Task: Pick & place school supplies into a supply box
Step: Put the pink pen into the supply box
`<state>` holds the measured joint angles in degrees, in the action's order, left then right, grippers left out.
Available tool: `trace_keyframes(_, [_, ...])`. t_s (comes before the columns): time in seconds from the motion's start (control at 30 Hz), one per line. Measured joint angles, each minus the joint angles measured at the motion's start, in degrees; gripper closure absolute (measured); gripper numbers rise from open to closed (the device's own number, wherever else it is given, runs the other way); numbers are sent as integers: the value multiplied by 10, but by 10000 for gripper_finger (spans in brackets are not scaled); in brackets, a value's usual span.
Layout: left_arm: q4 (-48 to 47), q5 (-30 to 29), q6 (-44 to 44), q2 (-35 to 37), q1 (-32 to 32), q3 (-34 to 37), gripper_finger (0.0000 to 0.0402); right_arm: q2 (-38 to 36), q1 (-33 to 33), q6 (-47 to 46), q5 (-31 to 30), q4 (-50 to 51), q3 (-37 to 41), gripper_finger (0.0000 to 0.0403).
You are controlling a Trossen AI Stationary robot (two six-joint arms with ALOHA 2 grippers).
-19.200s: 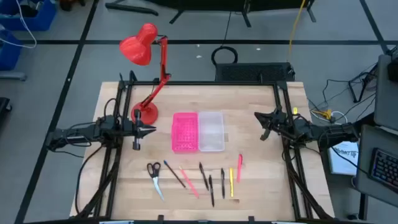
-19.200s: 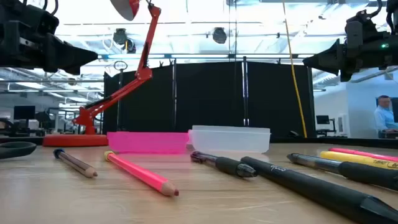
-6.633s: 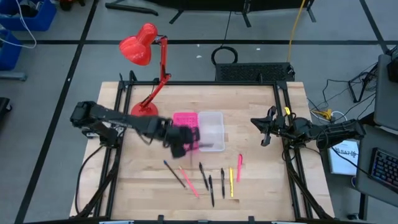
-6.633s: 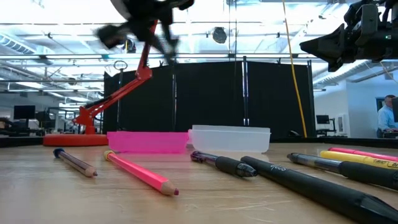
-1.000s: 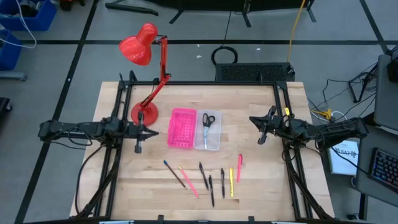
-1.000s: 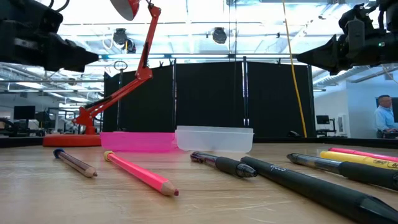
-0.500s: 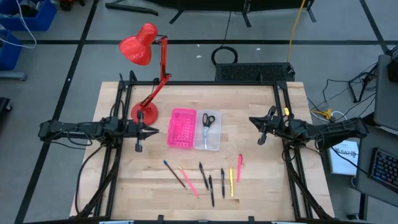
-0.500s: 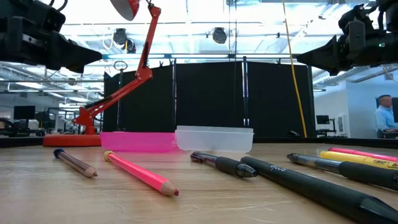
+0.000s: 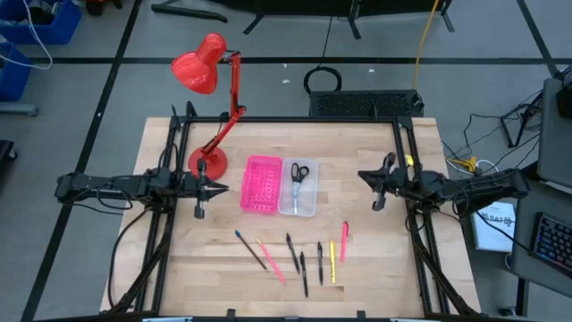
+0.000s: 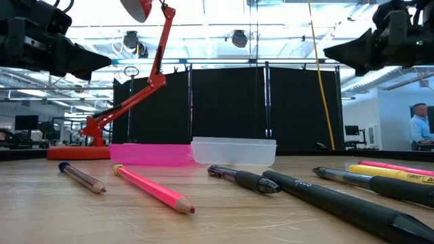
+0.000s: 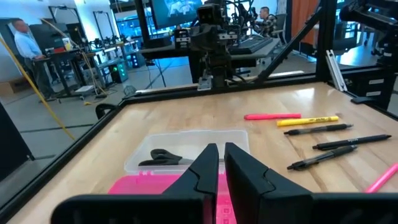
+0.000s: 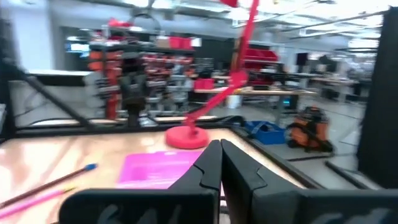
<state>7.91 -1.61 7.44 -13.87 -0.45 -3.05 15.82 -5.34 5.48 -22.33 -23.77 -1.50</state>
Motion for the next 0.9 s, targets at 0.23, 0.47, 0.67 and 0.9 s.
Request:
trace_keyframes(0.23, [0, -1, 2, 0, 0, 0, 364, 21, 0, -50, 16, -41, -1, 403])
trace_keyframes(0.47, [0, -50, 3, 0, 0, 0, 364, 119, -50, -88, -3, -37, -62, 403])
trace_keyframes(0.67, [0, -64, -3, 0, 0, 0, 364, 283, -122, -91, -127, -30, -158, 403])
trace_keyframes(0.9, [1, -59, -21, 0, 0, 0, 364, 477, -191, -76, -222, 1, -316, 403])
